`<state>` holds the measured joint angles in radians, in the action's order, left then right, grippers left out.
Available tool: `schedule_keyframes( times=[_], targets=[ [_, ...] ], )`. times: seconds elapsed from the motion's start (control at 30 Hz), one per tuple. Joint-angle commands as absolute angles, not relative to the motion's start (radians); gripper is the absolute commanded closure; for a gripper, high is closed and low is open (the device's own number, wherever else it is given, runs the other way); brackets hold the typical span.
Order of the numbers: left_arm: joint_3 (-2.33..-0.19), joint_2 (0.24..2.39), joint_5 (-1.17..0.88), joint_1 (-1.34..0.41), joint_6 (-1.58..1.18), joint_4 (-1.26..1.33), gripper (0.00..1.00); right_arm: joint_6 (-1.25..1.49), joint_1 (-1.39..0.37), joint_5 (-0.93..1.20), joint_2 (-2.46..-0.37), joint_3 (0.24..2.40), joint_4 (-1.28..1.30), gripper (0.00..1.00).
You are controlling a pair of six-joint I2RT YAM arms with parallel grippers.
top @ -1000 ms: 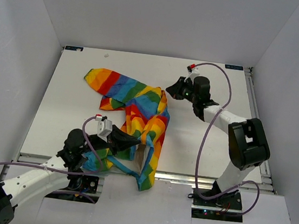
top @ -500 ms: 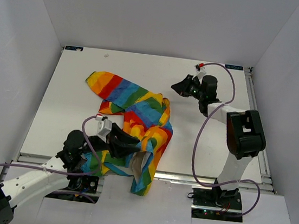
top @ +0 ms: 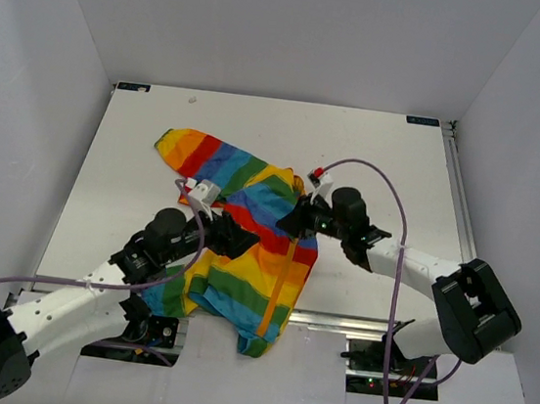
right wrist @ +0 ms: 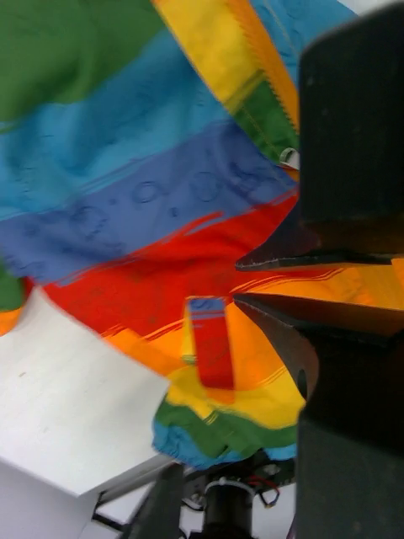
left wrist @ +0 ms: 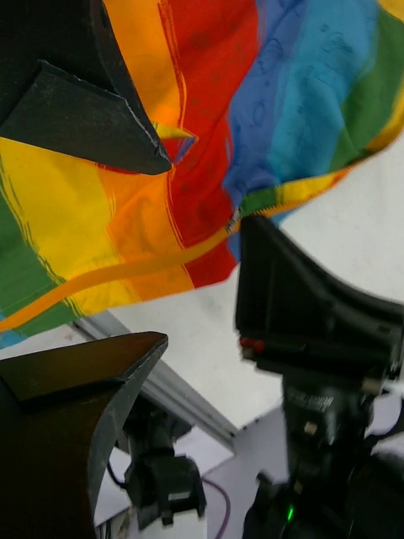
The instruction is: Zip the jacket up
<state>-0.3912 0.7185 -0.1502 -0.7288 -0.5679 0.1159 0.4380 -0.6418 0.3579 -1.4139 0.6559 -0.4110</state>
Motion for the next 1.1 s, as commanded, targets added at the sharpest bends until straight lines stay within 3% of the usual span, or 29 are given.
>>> schedule_keyframes(
  times=[0.0,0.13,0.4,0.73,0.8,0.87,1.0,1.07],
  targets=[
    [-0.484,0.970,-0.147,-0.731,-0.493,0.088,0.19,0.461,-0.682,0.177,-1.353,0.556,-0.410,0.70],
    [-0.550,1.150,-0.192,-0.739,-0.429,0.104,0.20,0.447,-0.684,0.031,-1.272,0.560,-0.345,0.59],
    [-0.699,1.368,-0.079,-0.840,-0.383,0.075,0.17,0.510,-0.679,-0.202,-1.165,0.540,-0.247,0.57],
    [-0.891,1.654,0.100,-0.933,-0.377,0.005,0.15,0.501,-0.624,-0.164,-1.098,0.462,-0.256,0.57],
    [-0.903,1.698,0.105,-0.933,-0.375,-0.028,0.19,0.491,-0.618,-0.144,-1.085,0.454,-0.259,0.57],
    [-0.901,1.735,0.116,-0.933,-0.373,-0.023,0.29,0.477,-0.613,-0.105,-1.060,0.446,-0.262,0.57],
    [-0.785,1.650,0.083,-0.935,-0.340,0.128,0.87,0.456,-0.612,0.000,-1.018,0.423,-0.308,0.56],
    [-0.707,1.584,0.043,-0.937,-0.308,0.254,0.94,0.447,-0.612,0.043,-1.013,0.416,-0.325,0.56]
  ],
)
